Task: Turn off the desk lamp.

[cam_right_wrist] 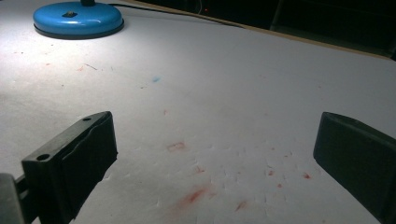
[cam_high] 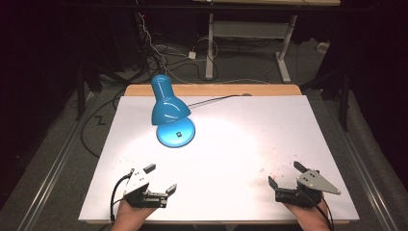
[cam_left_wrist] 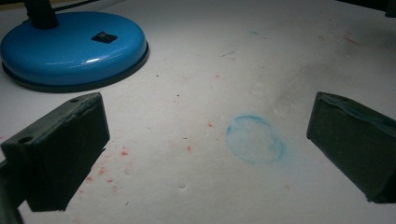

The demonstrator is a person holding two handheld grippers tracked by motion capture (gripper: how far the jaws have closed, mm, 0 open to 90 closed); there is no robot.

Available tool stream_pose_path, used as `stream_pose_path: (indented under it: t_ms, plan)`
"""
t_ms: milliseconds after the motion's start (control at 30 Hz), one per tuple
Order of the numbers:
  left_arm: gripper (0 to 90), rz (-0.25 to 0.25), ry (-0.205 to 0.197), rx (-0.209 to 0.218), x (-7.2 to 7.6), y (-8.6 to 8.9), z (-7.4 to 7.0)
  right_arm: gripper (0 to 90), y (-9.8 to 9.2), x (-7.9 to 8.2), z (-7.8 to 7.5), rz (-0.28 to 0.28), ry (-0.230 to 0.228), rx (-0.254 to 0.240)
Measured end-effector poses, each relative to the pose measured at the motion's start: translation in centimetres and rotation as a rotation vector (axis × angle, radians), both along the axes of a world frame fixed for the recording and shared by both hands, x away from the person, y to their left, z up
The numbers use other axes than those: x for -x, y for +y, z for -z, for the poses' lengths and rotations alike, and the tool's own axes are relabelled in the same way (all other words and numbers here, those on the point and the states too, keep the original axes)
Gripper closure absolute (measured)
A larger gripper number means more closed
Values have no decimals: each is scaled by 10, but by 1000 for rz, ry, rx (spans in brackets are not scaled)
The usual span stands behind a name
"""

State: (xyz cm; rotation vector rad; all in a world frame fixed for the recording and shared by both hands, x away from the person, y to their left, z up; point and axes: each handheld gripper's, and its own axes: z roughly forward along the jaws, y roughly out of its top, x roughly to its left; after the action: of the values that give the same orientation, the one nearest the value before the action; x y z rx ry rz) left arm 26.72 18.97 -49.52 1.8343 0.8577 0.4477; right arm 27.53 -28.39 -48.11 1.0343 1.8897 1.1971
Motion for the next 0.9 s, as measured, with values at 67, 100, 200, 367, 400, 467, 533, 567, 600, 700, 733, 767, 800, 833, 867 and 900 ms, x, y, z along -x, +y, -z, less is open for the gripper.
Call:
stream_pose_path:
  t_ms: [67,100,200,367,400,467,533,567,600,700,733,767,800,833,867,900]
  plan:
    - [0,-3,-4,0,1,2,-1,5,0,1,-1,0,-3,-2]
    - [0,-4,-5,2,0,3,-1,5,0,1,-1,1,-5,-3]
    - [0,-11,-5,13,0,5,-1,5,0,2,-3,0,-12,-3]
    - [0,-10,1,12,0,7,-2,5,2,2,-4,-8,-15,-8]
    - [0,-10,1,12,0,7,-2,5,2,2,-4,-7,-16,-12]
    - [0,-12,5,19,-1,7,-2,5,3,2,-5,-10,-19,-12]
    - [0,-10,8,16,-1,7,-2,5,3,2,-5,-12,-20,-11]
    - [0,-11,13,12,-1,7,-2,5,4,2,-5,-15,-21,-9]
    - [0,-11,17,11,-1,6,-3,5,4,2,-5,-15,-19,-12]
    - [0,-3,17,16,-1,7,-4,5,3,2,-6,-18,-24,-14]
    - [1,-2,14,13,0,6,-4,5,3,2,-6,-18,-24,-14]
    - [1,-2,14,13,0,6,-4,5,3,2,-6,-20,-25,-14]
    - [1,-3,11,7,0,6,-4,5,3,2,-6,-22,-25,-15]
    - [1,-6,11,0,0,7,-4,5,3,2,-6,-22,-25,-16]
    - [3,-7,12,0,0,7,-4,5,3,2,-6,-21,-24,-19]
    - [11,-7,12,0,0,7,-4,5,3,2,-6,-21,-26,-19]
